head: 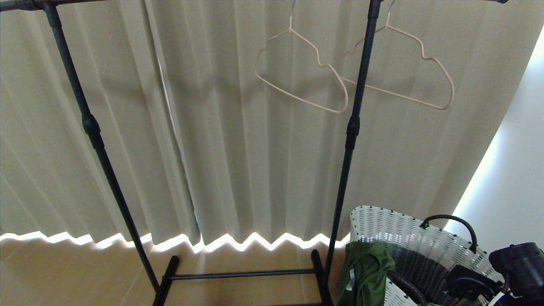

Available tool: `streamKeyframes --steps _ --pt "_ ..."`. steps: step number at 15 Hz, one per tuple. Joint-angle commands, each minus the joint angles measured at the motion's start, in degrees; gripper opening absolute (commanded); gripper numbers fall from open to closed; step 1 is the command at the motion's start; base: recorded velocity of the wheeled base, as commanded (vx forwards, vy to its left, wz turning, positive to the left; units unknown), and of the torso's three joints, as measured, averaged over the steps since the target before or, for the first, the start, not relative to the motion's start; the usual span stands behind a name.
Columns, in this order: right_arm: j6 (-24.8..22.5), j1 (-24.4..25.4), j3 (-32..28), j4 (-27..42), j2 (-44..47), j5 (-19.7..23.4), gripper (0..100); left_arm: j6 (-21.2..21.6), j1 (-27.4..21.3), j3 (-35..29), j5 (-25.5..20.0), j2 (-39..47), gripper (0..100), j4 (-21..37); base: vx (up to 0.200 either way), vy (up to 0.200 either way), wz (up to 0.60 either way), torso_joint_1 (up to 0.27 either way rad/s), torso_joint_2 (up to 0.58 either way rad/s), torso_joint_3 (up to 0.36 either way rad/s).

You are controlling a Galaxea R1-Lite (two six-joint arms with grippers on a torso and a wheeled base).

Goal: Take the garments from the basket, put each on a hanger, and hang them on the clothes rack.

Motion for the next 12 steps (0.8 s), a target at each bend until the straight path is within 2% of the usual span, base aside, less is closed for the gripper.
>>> streamKeyframes --steps 1,2,3,8,11,12 --pt "0.0 -0.1 0.0 0.0 1.3 0.1 100 -0.1 0.0 0.0 0.0 0.0 100 0.0 0.000 0.000 0.00 0.000 0.00 0.000" --pt "0.0 -0.1 0.0 0.0 1.6 0.1 100 -0.1 0.0 0.0 0.0 0.0 100 0.0 0.000 0.000 0.00 0.000 0.00 0.000" --pt "0.1 -0.1 -0.1 -0.1 1.7 0.1 0 -0.2 0.0 0.0 0.1 0.0 100 -0.1 0.000 0.000 0.00 0.000 0.00 0.000" --pt "0.2 -0.1 0.1 -0.1 0.4 0.5 0 -0.3 0.0 0.0 0.2 0.0 100 0.0 0.000 0.000 0.00 0.000 0.00 0.000" --pt "1.8 -0.1 0.1 0.0 -9.5 0.7 0 -0.3 0.0 0.0 0.1 0.0 100 0.0 0.000 0.000 0.00 0.000 0.00 0.000" --pt "3.2 -0.1 0.0 0.3 -16.2 0.7 0 -0.3 0.0 0.0 0.1 0.0 100 0.0 0.000 0.000 0.00 0.000 0.00 0.000"
